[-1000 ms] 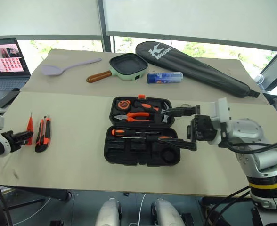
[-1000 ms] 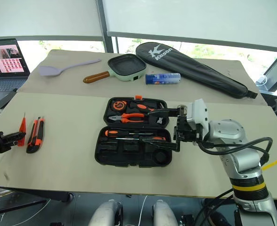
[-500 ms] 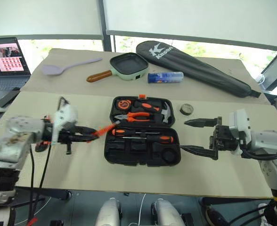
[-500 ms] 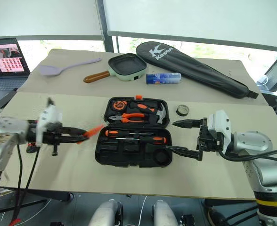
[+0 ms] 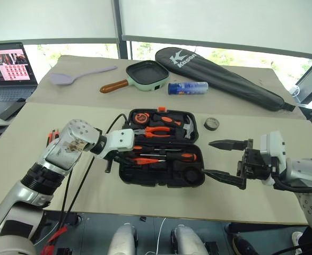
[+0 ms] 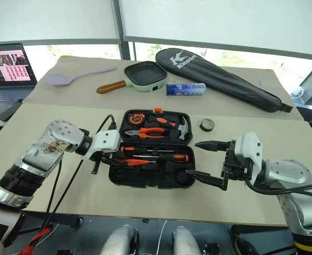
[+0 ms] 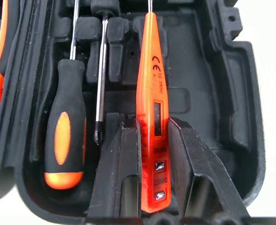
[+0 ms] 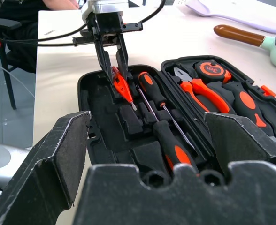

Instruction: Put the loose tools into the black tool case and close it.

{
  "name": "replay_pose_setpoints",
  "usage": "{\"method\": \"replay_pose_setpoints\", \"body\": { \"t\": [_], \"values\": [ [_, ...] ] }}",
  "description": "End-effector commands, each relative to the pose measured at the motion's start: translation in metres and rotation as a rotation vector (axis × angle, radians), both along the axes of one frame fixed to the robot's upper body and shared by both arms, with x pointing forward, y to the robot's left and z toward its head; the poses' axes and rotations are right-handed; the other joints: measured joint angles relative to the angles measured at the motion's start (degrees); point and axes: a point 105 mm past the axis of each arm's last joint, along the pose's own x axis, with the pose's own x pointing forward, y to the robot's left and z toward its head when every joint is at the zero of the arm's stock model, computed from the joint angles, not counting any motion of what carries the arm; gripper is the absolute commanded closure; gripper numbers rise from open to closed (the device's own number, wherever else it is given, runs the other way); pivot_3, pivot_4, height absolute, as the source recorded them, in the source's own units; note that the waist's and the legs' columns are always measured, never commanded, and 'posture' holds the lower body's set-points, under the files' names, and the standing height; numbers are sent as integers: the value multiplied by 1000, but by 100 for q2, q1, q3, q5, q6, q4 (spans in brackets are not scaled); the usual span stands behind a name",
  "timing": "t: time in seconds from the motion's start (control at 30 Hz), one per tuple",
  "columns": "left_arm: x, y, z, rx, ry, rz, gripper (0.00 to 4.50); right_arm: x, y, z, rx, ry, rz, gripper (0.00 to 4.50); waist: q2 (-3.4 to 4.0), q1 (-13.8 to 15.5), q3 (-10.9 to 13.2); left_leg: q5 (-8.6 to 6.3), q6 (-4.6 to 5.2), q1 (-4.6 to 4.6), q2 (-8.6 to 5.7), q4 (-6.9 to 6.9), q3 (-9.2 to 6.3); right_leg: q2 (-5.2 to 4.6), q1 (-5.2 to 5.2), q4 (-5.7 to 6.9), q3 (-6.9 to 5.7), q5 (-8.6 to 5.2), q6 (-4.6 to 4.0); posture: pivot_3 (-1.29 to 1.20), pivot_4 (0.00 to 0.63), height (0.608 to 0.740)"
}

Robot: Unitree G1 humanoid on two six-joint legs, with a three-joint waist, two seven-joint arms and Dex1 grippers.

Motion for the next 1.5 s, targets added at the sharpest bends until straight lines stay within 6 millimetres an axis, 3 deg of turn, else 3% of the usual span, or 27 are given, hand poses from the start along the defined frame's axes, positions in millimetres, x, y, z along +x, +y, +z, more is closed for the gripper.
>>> {"method": "replay_pose_setpoints", "body": {
  "t": [0.03, 0.27, 0.67, 0.83, 0.9, 1.13, 1.23, 1.47, 1.5],
  "values": [
    [4, -1, -11, 48, 17, 24, 4095, -5, 1, 11, 17, -42, 1, 0, 1, 0, 0, 0, 0, 0, 0, 2, 0, 0, 1, 0, 0, 0, 1, 0, 150, 740],
    [6, -8, -14, 92, 55, 18, 4095, -7, 4, 11, 26, -35, 3, 0, 0, -19, 0, -2, 3, -3, 0, 6, -4, 1, 0, 0, -1, 1, 2, 0, 150, 740],
    [6, 3, -29, 237, 110, 50, 4095, -9, 9, 14, 45, -33, 13, 0, 3, -85, -2, -3, 5, 0, 1, 6, -12, 4, 2, 1, -1, 0, 2, 0, 150, 740],
    [5, 1, -26, 224, 102, 22, 4095, -9, 10, 13, 49, -34, 16, 0, 5, -111, -3, -3, 5, 4, 1, 6, -15, 5, 6, 5, -1, 0, 2, 0, 150, 740],
    [4, 0, -24, 219, 95, 15, 3112, -9, 10, 13, 51, -34, 17, 0, 5, -121, -4, -3, 5, 5, 1, 6, -16, 5, 6, 6, -1, 0, 2, 0, 150, 740],
    [-3, -18, 1, 21, 104, -5, 658, -9, 10, 11, 60, -30, 23, 0, 7, -122, -3, -2, 5, -1, 3, 12, -23, 8, 3, 8, 0, 1, 2, 0, 150, 740],
    [-9, -25, 20, -114, 141, -4, 658, -9, 10, 10, 65, -23, 33, 0, 8, -113, 0, -3, 5, -13, 4, 32, -27, 7, 2, 13, -5, 1, 2, 0, 150, 740],
    [4, -22, 24, -316, 32, 5, 658, -9, 12, 7, 74, -16, 38, 0, 8, -103, 0, -6, 11, -20, 4, 44, -31, 4, 3, 12, -10, 1, 6, 0, 150, 740],
    [6, -22, 25, -353, 22, 6, 1179, -8, 12, 7, 77, -16, 38, 0, 8, -98, 0, -6, 11, -21, 4, 44, -30, 4, 3, 13, -10, 2, 6, 0, 150, 740]
  ]
}}
